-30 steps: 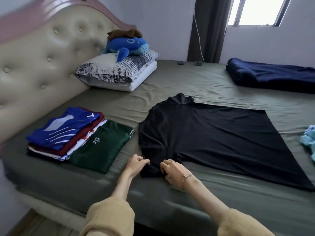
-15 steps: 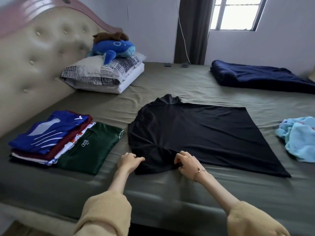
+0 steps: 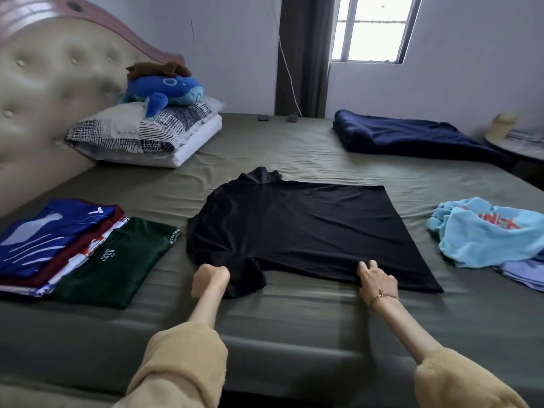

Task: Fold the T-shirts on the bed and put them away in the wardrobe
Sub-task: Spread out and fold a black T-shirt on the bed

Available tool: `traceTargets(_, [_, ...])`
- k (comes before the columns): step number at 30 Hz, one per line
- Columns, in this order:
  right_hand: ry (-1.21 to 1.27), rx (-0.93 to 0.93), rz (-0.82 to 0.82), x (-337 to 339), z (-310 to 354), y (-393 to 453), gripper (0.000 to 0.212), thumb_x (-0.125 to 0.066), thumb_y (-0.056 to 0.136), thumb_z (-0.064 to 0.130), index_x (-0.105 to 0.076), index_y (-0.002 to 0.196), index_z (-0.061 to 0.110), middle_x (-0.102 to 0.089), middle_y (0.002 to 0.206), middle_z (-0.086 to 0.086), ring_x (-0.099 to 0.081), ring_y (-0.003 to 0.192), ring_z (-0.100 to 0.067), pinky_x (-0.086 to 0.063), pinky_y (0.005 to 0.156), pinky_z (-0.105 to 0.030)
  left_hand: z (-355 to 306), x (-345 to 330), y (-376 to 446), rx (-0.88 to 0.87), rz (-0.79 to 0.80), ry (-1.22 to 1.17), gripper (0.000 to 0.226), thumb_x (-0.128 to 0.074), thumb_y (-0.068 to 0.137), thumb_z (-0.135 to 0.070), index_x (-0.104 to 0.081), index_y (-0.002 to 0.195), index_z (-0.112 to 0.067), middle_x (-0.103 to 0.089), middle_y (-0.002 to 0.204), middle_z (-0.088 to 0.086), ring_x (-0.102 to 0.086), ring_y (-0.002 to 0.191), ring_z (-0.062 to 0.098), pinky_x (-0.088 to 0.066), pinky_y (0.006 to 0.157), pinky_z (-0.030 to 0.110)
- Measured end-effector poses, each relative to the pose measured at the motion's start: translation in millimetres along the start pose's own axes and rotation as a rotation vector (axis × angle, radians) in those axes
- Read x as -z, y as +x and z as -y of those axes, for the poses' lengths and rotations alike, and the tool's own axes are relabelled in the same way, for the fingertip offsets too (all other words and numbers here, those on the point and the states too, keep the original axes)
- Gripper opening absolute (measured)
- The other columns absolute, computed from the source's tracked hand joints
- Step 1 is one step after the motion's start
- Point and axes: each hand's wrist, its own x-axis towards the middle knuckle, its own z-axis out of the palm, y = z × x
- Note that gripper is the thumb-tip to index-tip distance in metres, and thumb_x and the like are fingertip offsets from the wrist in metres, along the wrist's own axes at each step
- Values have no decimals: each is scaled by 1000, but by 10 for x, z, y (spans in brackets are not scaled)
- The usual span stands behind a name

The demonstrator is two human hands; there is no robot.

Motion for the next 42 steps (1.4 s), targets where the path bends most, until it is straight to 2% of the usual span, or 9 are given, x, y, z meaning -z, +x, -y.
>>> traceTargets(6, [39,-174,-21,-7,-269,36,26,-41,94,6,-44,119,15,-43,123,-6,-64,100,-24,-39,64,-28,-145,17,-15,31,-33,-316,38,-44,92,-12,-53,124,7,-55,128,23,-55,114,38,-44,93,37])
traceTargets(15, [187,-277,-62,161,-385,345,41,-53,87,-1,-36,123,8,-46,126,-11,-56,112,-29,-48,75,-35,-607,-60,266,41,22,-740,33,-49,86,-10,-55,112,9,-59,112,18,-59,100,37,-48,82,40])
traceTargets(18, [180,-308,-66,240,-444,561,42,-58,86,4,-40,123,9,-47,127,-10,-54,115,-28,-47,80,-36,-820,-114,405,32,51,-816,30,-50,85,-10,-55,110,6,-59,119,21,-59,94,34,-47,78,39])
traceTargets(23, [17,-357,-86,240,-573,999,27,-42,94,16,-49,120,17,-52,126,-3,-39,126,-22,-25,107,-49,-1197,-227,664,21,29,-816,43,-49,91,-10,-43,131,4,-49,134,18,-50,119,35,-44,98,42])
traceTargets(28, [-55,-294,-88,219,-658,1409,27,-31,97,23,-54,110,21,-56,117,2,-35,127,-19,-5,104,-71,-1509,-398,1010,4,32,-798,62,-50,90,-11,-25,146,0,-44,141,17,-45,126,35,-39,106,44])
traceTargets(32, [51,-229,-94,144,-705,1807,23,-32,99,29,-48,112,18,-58,117,0,-41,123,-18,-7,109,-64,-1702,-597,1325,-32,43,-806,56,-49,91,-10,-27,142,0,-43,140,18,-46,126,34,-38,106,44])
traceTargets(35, [104,-224,-142,66,-761,2014,30,-36,99,35,-46,121,16,-54,123,-2,-41,124,-20,-16,112,-52,-1741,-697,1447,-166,138,-830,60,-44,95,-11,-14,147,-6,-34,147,17,-40,132,30,-34,110,45])
traceTargets(38, [165,-201,-157,-79,-780,2090,35,-37,98,38,-42,127,19,-47,129,-2,-35,128,-19,-11,112,-57,-1657,-854,1448,-355,200,-729,60,-43,100,-23,-11,149,-10,-34,149,12,-38,134,26,-30,112,38])
traceTargets(42, [245,-98,-260,-248,-762,1998,45,-46,96,32,-39,138,16,-33,148,-3,-23,141,-16,1,109,-62,-1450,-1051,1278,-681,-11,-313,56,-42,100,-22,-17,150,-13,-25,154,9,-24,143,24,-19,114,36])
